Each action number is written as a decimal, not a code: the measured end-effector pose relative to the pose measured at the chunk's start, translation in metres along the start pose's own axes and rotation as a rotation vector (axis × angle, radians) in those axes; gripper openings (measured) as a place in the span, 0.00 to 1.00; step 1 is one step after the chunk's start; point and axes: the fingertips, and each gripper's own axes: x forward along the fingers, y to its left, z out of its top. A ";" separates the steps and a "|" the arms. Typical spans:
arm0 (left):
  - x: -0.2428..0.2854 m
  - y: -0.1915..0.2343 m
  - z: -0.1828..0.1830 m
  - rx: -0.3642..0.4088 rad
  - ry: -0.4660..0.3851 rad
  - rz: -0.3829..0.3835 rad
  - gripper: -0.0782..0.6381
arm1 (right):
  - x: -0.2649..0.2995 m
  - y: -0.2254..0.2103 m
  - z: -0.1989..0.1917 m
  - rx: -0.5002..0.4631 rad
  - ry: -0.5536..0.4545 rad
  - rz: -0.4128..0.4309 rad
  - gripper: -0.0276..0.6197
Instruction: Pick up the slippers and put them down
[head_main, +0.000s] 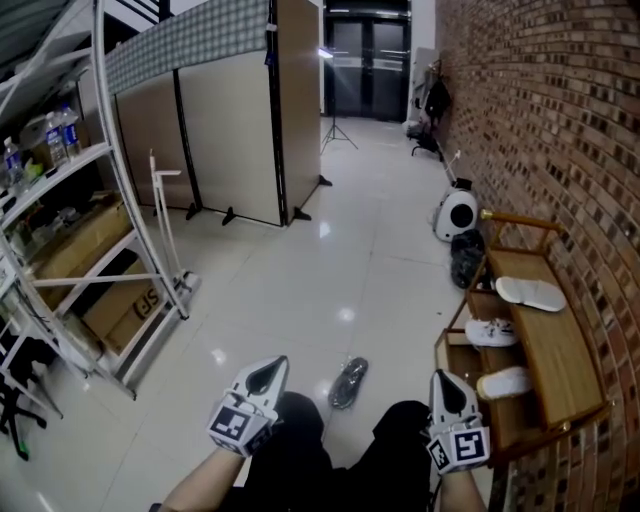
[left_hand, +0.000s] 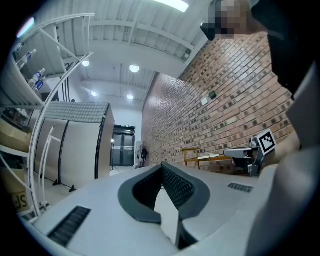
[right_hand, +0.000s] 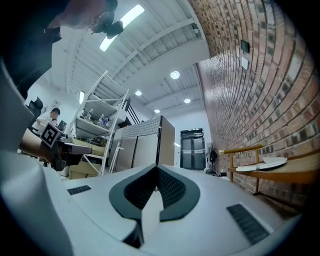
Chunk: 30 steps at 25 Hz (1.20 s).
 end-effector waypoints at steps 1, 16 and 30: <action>0.001 -0.001 0.000 0.020 0.003 -0.004 0.11 | 0.000 -0.001 0.000 0.002 0.001 -0.004 0.06; -0.012 0.020 -0.010 -0.017 0.034 0.033 0.11 | -0.003 -0.010 -0.001 0.003 0.019 -0.041 0.06; -0.014 0.028 -0.013 -0.021 0.037 0.056 0.11 | -0.002 -0.010 -0.004 0.014 0.032 -0.044 0.05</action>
